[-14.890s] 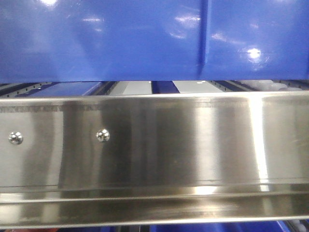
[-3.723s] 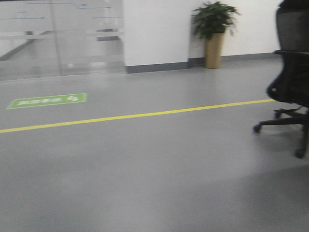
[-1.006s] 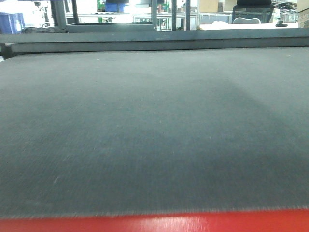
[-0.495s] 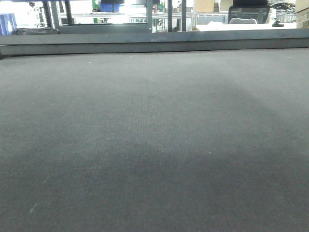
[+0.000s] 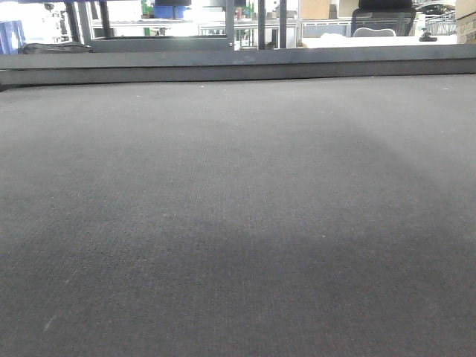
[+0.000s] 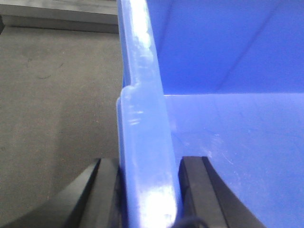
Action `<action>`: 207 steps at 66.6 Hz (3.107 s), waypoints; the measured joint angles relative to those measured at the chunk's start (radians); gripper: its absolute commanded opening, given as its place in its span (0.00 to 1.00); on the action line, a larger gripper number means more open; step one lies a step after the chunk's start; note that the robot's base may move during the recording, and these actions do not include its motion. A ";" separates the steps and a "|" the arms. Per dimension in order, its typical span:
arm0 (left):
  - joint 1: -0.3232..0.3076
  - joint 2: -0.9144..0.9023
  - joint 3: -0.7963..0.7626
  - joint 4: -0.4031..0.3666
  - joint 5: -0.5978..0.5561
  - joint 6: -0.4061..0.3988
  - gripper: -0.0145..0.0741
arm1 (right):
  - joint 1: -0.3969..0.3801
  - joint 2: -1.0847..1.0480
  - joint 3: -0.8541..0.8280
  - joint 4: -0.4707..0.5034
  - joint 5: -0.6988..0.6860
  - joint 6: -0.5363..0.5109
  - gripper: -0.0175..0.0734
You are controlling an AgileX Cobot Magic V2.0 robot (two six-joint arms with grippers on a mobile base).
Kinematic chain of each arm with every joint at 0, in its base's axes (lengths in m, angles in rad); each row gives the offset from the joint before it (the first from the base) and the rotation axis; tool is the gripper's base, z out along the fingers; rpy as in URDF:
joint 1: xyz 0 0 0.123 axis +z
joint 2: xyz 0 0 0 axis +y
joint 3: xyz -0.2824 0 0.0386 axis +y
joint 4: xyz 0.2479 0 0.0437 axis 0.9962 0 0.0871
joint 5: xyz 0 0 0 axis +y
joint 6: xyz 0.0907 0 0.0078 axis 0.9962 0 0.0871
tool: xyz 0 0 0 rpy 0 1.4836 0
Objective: Move blue bin to conveyor side
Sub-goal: 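Carry the blue bin with both grippers to the red-framed grey table, then lower the blue bin with both grippers onto the grey tabletop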
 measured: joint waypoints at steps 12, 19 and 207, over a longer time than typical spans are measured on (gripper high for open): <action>0.000 0.000 0.000 0.000 0.000 0.000 0.15 | 0.000 0.000 0.000 0.000 0.000 0.000 0.11; 0.000 0.000 0.000 0.000 0.000 0.000 0.15 | 0.000 0.000 0.000 0.000 0.000 0.000 0.11; -0.106 0.287 0.012 -0.025 -0.221 0.174 0.18 | -0.041 0.259 -0.037 -0.160 -0.075 0.015 0.10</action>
